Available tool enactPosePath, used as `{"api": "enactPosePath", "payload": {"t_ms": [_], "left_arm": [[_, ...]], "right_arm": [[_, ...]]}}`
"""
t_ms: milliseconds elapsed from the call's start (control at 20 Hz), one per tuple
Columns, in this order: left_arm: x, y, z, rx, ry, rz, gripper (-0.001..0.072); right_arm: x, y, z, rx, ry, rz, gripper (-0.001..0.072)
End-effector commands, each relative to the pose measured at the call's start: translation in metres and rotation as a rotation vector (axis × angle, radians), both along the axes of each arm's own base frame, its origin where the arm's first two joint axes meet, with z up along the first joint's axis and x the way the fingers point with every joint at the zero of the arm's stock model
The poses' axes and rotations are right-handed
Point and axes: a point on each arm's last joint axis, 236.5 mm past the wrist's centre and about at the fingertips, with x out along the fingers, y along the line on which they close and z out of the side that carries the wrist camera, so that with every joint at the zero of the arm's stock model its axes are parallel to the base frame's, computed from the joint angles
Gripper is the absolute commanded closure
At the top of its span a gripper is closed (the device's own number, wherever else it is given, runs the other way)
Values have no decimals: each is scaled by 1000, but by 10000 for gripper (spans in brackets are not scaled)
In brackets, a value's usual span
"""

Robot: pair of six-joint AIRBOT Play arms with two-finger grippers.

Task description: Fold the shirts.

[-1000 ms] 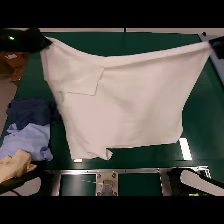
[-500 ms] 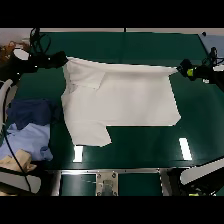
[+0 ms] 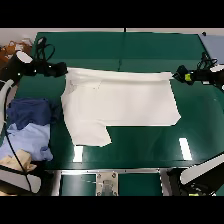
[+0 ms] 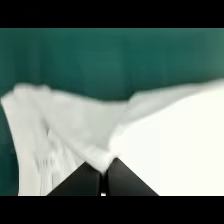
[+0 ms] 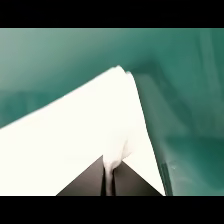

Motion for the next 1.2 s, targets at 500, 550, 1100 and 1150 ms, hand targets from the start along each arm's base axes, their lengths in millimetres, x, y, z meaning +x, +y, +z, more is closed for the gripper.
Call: {"api": "enactPosePath", "payload": {"t_ms": [500,550,1100,1150], "left_arm": [[-76,-15,-49,-57,318,-71,227],[-84,-15,-43,-62,353,-93,225],[-236,17,-5,58,516,-19,685],[-256,15,-11,50,523,12,683]], "right_arm": [[-77,16,-26,-15,268,127,415],[-81,8,-14,-29,282,115,415],[-265,-5,-1,-24,523,-147,697],[-278,3,-7,-23,525,-162,696]]}}
